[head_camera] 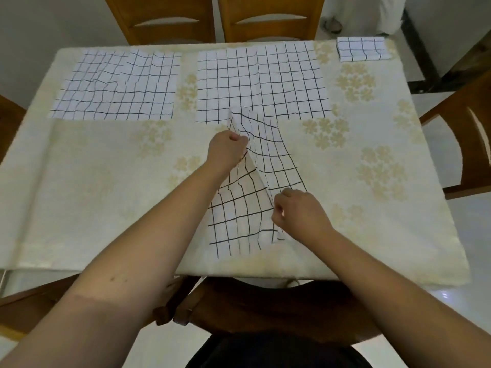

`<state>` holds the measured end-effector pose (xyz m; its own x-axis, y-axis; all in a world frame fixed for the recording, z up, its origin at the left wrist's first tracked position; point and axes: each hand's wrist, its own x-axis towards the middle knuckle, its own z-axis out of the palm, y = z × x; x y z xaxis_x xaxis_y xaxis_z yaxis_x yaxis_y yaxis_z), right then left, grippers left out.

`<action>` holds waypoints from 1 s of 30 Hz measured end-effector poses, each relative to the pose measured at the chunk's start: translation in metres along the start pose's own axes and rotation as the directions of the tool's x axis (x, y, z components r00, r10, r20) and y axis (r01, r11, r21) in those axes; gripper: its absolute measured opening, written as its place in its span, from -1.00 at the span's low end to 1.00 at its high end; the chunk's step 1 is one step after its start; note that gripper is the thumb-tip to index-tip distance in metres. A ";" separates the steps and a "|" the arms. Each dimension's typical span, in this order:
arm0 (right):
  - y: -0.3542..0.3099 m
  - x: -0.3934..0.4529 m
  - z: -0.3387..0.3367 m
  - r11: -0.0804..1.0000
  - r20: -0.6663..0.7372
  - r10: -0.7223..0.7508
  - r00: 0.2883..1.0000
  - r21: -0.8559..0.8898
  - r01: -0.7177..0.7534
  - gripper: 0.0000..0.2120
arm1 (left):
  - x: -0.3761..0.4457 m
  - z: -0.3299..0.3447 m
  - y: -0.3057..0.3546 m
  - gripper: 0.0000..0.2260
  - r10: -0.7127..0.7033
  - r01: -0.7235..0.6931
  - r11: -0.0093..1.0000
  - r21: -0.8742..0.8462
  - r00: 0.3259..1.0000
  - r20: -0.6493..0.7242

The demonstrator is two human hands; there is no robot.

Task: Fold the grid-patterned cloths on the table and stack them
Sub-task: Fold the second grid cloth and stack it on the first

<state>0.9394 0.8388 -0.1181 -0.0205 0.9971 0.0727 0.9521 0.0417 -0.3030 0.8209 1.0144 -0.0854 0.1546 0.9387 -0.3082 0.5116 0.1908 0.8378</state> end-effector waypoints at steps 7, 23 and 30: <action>0.016 0.016 -0.074 0.978 -0.296 0.029 0.955 -0.189 -0.088 -0.88 | -0.032 -0.025 0.080 -0.92 0.059 -0.078 0.892 -0.445 0.997 -0.054; 0.033 -0.069 0.020 0.978 -0.203 -0.093 0.975 -0.203 0.051 -0.73 | -0.097 -0.022 -0.116 -0.90 -0.397 0.267 0.759 -0.594 0.913 -0.097; 0.055 -0.106 0.054 0.959 0.052 0.103 0.993 -0.269 -0.086 -0.73 | -0.120 -0.012 -0.195 -0.81 -0.590 0.533 0.688 -0.493 0.806 0.048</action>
<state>0.9773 0.7394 -0.1941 0.0622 0.9980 -0.0083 0.9972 -0.0625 -0.0411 0.6927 0.8676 -0.2062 -0.1369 0.6302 -0.7642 0.0176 0.7729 0.6342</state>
